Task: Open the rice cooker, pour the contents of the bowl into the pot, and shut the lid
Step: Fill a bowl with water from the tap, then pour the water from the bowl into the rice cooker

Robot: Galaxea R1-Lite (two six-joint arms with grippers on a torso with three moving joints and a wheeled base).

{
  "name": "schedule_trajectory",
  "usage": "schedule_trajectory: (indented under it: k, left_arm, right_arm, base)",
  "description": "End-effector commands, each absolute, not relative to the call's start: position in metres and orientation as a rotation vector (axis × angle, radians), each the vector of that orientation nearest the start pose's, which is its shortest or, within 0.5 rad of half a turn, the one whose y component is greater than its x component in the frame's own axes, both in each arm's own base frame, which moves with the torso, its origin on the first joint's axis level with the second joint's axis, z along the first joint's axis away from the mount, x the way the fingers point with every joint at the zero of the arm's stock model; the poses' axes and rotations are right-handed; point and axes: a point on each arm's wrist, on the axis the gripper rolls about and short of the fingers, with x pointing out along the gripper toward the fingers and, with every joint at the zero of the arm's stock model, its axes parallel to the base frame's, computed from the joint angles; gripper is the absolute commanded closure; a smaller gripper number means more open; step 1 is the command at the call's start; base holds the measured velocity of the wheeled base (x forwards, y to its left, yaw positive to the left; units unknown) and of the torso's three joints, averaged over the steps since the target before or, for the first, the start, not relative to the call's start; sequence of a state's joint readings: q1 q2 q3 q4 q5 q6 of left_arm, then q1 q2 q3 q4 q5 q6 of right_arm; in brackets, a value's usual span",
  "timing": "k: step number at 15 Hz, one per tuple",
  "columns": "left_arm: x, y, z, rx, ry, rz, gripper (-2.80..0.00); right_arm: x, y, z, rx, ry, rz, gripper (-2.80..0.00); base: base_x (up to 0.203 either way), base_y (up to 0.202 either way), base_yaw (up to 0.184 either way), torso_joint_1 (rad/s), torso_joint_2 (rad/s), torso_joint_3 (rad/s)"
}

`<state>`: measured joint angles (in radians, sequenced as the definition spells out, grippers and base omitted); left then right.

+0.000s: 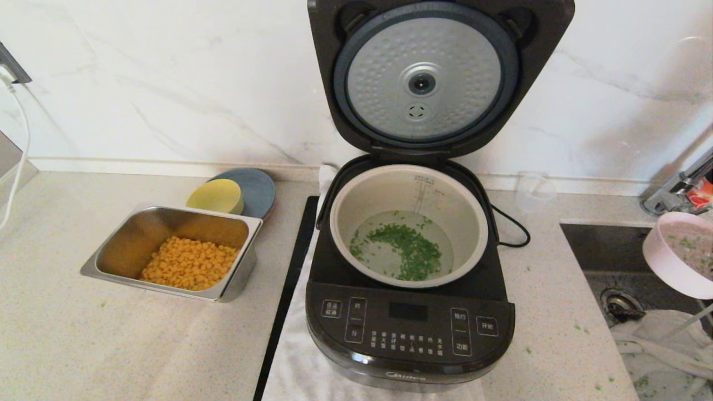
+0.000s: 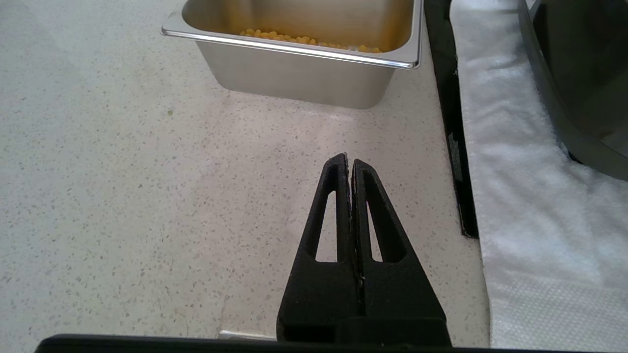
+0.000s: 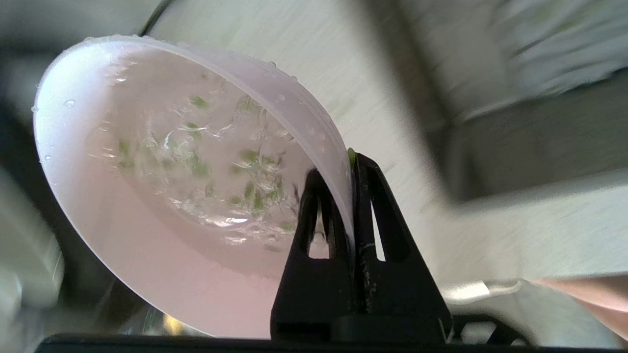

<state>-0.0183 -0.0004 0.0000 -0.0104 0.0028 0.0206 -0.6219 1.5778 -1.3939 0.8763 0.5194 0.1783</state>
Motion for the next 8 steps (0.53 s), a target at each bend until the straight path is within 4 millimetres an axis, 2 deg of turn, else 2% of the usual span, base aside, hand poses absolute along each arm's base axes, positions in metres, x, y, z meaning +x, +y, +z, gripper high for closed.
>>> schedule_trajectory:
  k: [1,4,8]
  left_arm:
    - [-0.022,0.000,0.074,0.020,-0.005,-0.015,0.00]
    - [-0.022,0.000,0.074,0.020,-0.005,-0.015,0.00]
    - [-0.022,0.000,0.074,0.020,-0.005,-0.015,0.00]
  right_arm:
    - [0.182,-0.082,0.283,0.663,0.882,-0.050,0.00]
    - [0.181,-0.040,0.305,0.631,0.910,0.061,0.00]
    - [0.187,0.011,0.324,0.556,0.945,0.151,0.00]
  base:
    - [0.000,0.000,0.000,0.000,0.00,0.000]
    - [0.000,0.000,0.000,0.000,0.00,0.000]
    - [0.000,0.000,0.000,0.000,0.00,0.000]
